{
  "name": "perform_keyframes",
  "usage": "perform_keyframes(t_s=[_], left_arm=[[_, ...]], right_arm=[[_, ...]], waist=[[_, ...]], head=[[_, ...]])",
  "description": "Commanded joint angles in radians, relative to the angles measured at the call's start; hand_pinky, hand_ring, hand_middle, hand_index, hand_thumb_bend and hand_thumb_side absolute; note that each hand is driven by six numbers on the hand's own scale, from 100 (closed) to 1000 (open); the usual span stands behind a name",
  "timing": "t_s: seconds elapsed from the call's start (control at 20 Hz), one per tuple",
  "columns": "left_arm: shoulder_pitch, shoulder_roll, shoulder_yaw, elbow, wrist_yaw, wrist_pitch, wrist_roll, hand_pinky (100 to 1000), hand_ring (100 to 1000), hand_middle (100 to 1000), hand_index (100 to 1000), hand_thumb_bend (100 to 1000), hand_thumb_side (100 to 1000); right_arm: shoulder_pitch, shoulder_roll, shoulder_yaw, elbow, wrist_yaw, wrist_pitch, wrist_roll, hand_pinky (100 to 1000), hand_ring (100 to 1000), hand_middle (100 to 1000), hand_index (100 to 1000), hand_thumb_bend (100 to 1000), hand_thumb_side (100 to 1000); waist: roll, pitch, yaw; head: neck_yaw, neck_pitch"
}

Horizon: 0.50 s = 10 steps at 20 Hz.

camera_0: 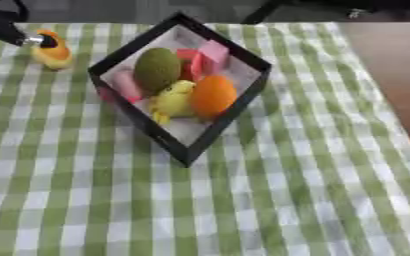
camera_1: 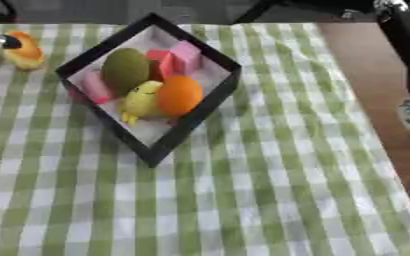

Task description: Pick up objects on the table and place them in the box.

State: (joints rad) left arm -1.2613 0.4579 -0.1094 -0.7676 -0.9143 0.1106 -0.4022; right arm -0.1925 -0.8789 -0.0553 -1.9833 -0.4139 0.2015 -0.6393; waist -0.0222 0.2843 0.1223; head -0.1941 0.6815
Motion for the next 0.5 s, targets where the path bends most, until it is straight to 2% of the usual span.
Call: perform_keyframes(t_s=[0.05,0.5], left_arm=[[-0.018,0.038,0.021,0.007,0.005,0.019,0.010,835,858,803,874,785,478],[-0.015,0.045,0.042,0.027,0.004,0.052,0.032,834,861,801,871,797,497]], right_arm=[[-0.004,-0.027,-0.014,-0.017,0.011,0.001,-0.005,813,776,764,811,100,574],[-0.005,-0.021,-0.013,-0.017,0.023,0.004,-0.006,814,776,764,811,100,575]], waist=[[-0.003,0.003,-0.003],[-0.015,0.025,-0.011]], head=[[0.005,-0.016],[0.021,-0.019]])
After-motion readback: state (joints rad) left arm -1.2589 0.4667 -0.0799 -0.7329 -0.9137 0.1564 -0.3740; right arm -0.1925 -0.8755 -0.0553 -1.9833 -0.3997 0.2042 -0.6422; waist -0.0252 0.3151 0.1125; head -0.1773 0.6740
